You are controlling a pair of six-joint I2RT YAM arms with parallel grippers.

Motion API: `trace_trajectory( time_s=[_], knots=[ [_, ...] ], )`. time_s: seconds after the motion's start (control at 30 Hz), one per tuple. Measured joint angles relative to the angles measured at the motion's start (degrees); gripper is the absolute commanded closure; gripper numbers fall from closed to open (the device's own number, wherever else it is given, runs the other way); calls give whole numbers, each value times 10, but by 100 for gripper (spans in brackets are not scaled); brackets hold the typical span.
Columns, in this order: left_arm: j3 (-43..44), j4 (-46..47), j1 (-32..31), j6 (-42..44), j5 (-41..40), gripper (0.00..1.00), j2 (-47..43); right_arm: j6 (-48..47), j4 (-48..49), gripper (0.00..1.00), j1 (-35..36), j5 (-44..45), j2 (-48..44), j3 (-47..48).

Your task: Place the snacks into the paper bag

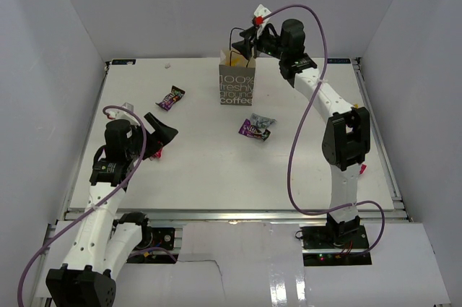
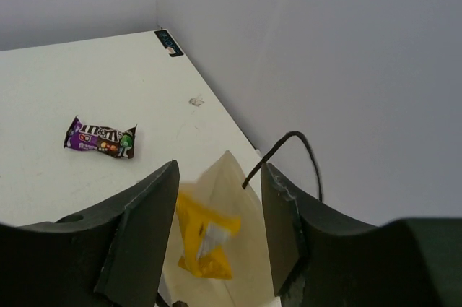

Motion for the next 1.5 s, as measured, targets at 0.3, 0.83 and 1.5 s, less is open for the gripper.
trace_trajectory(
  time_s=[0.3, 0.83, 1.5],
  knots=[
    [0, -5, 0, -15, -12, 2, -3, -4, -7, 29, -4, 0, 0, -7],
    [70, -115, 11, -177, -245, 5, 361, -150, -298, 3, -179, -140, -202, -192],
    [181, -109, 17, -99, -314, 83, 525, -242, -407, 6, -207, -174, -266, -384]
  ],
)
